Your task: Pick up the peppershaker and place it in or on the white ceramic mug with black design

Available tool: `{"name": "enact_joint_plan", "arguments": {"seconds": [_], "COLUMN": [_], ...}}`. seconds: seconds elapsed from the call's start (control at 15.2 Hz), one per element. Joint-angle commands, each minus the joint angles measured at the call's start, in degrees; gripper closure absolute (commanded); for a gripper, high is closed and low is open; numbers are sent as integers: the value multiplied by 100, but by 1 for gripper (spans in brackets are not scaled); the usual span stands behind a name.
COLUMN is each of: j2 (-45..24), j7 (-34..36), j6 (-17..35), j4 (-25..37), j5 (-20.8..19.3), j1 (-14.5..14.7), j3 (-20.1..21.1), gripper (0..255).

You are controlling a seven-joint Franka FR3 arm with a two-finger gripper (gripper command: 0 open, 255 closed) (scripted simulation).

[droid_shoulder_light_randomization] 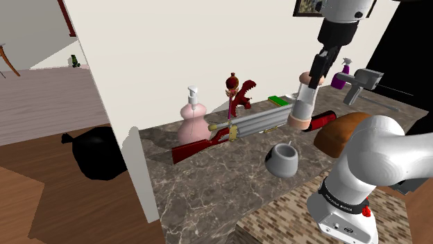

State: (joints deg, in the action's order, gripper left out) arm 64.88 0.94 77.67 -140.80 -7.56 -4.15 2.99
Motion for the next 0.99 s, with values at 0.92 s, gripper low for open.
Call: {"name": "enact_joint_plan", "arguments": {"seconds": [0.92], "j2": [648], "j7": [156], "j6": [828], "j4": [-1490], "j5": [36], "j1": [72], "j3": [10], "gripper": [255]}}
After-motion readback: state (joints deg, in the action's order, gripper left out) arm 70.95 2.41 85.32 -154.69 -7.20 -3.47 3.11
